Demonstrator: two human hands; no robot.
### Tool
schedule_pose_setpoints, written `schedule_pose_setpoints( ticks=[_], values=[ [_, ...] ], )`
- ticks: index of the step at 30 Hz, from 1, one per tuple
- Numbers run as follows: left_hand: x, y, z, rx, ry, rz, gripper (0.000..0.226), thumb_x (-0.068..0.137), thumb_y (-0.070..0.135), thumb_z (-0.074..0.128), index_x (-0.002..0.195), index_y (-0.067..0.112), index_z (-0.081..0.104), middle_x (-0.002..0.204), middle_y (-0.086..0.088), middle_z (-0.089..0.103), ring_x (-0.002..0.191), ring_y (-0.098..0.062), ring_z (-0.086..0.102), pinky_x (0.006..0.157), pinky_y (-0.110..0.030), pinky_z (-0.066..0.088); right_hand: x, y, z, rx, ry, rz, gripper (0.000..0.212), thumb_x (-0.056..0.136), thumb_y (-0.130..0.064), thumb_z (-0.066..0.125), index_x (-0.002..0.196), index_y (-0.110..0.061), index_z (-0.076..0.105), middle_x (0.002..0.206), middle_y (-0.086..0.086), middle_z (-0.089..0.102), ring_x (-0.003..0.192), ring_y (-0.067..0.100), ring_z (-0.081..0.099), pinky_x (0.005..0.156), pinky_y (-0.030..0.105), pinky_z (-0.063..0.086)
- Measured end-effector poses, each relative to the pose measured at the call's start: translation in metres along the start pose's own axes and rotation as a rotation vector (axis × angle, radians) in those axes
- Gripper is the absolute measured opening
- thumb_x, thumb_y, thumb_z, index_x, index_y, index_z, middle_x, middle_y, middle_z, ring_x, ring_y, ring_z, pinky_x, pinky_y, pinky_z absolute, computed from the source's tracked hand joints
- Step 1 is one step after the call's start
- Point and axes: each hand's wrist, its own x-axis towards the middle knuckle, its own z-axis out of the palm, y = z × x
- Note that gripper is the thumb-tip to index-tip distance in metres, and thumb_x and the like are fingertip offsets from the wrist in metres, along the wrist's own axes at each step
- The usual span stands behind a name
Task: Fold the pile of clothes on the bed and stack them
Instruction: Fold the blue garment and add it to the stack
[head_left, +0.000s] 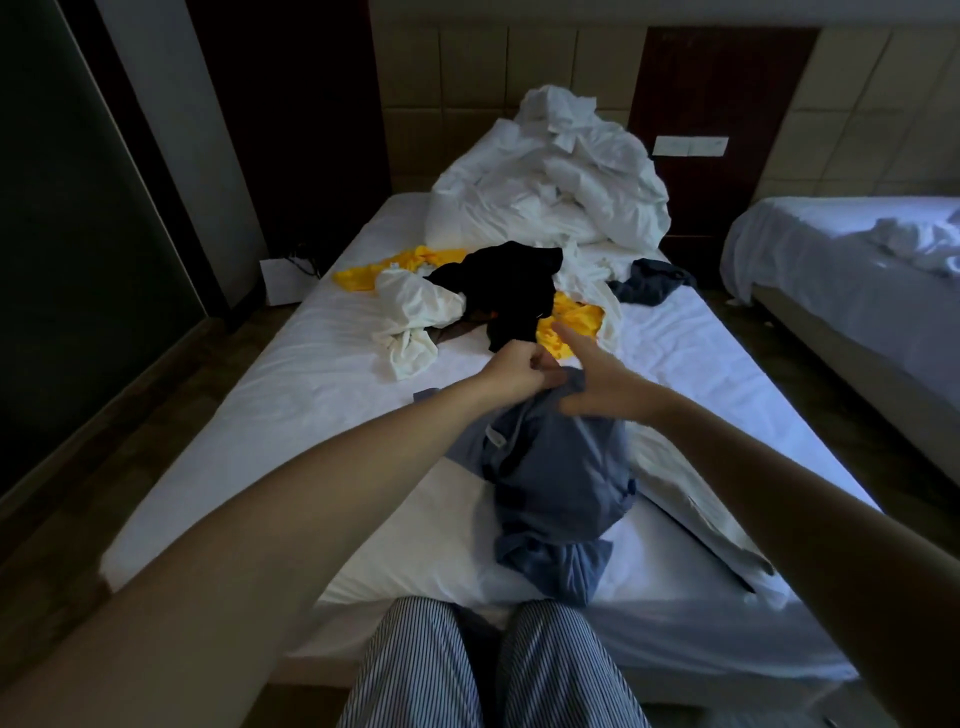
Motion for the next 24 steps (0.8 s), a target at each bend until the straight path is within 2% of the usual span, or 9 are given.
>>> schedule_pose_setpoints(
  ticks=[4,6,8,10,12,14,17,20,24],
  values=[
    [-0.007,0.001,0.008,-0.283,-0.069,-0.084,0.019,0.091,0.001,0.054,0.076,0.011,0.058,0.071,-0.006,0.057,0.069,-0.017,0.057,0.055,-0.023,0.047,0.001,-0.014,0.021,0.169,-0.013,-0.027,0.106,0.077,-0.008,0.074,0.150,-0.018,-0.001,0.123,0.003,0.054,0.098,0.013,0.060,0.077,0.024,0.047],
    [-0.008,-0.007,0.005,-0.501,-0.054,-0.168,0.014,0.092,0.005,0.053,0.081,0.013,0.054,0.078,-0.007,0.058,0.073,-0.018,0.059,0.064,-0.028,0.052,0.004,-0.014,0.023,-0.024,0.027,0.039,0.072,0.084,-0.018,0.069,0.143,-0.010,0.030,0.115,0.006,0.057,0.102,0.020,0.057,0.077,0.025,0.041],
    [-0.005,-0.023,-0.005,-0.619,-0.008,-0.233,0.012,0.092,0.006,0.052,0.081,0.012,0.052,0.085,-0.008,0.058,0.081,-0.020,0.061,0.074,-0.031,0.053,0.005,-0.006,0.021,-0.236,0.028,0.104,0.027,0.092,-0.024,0.057,0.099,0.002,0.060,0.100,0.017,0.063,0.097,0.028,0.057,0.072,0.029,0.033],
    [-0.005,-0.044,-0.014,-0.405,0.000,-0.222,0.017,0.091,0.005,0.052,0.077,0.015,0.053,0.085,-0.006,0.058,0.080,-0.018,0.059,0.070,-0.026,0.050,0.005,0.000,0.016,-0.189,0.098,0.147,0.040,0.093,-0.025,0.055,0.070,0.007,0.053,0.074,0.022,0.051,0.082,0.030,0.052,0.061,0.029,0.023],
    [-0.010,-0.060,-0.016,-0.198,-0.180,-0.181,0.024,0.089,0.000,0.052,0.077,0.018,0.061,0.079,0.001,0.060,0.073,-0.011,0.058,0.065,-0.022,0.048,0.004,-0.001,0.007,0.018,0.248,0.124,0.041,0.092,-0.024,0.058,0.075,0.014,0.054,0.075,0.031,0.045,0.073,0.030,0.047,0.056,0.028,0.020],
    [-0.012,-0.075,-0.010,-0.047,-0.362,-0.182,0.021,0.084,-0.001,0.061,0.101,0.011,0.059,0.090,0.005,0.061,0.084,-0.008,0.060,0.067,-0.016,0.047,0.002,-0.007,-0.003,0.155,0.352,0.084,0.040,0.091,-0.023,0.059,0.078,0.015,0.054,0.075,0.032,0.044,0.068,0.032,0.044,0.052,0.022,0.026],
    [-0.010,-0.087,0.011,0.282,-0.361,-0.154,0.090,0.064,0.047,0.075,0.138,0.029,0.027,0.130,0.000,0.050,0.125,-0.026,0.046,0.095,-0.034,0.042,0.001,-0.014,-0.018,0.325,0.385,0.051,0.040,0.093,-0.024,0.057,0.081,0.014,0.056,0.071,0.017,0.045,0.066,0.023,0.045,0.050,0.015,0.030],
    [-0.008,-0.081,0.036,0.578,-0.239,-0.149,0.058,0.080,0.055,0.060,0.128,0.026,0.045,0.122,0.000,0.059,0.117,-0.022,0.052,0.094,-0.033,0.036,-0.001,-0.017,-0.030,0.461,0.402,0.087,0.031,0.094,-0.026,0.055,0.079,0.000,0.062,0.073,0.009,0.056,0.063,0.009,0.052,0.054,0.010,0.039],
    [-0.003,-0.074,0.053,0.290,0.060,-0.196,0.033,0.097,0.030,0.041,0.105,0.007,0.064,0.110,-0.016,0.065,0.103,-0.032,0.059,0.079,-0.030,0.040,-0.005,-0.009,-0.041,0.488,0.425,0.148,0.040,0.094,-0.029,0.055,0.085,0.010,0.060,0.076,0.015,0.052,0.069,0.017,0.049,0.056,0.016,0.039]
  ],
)
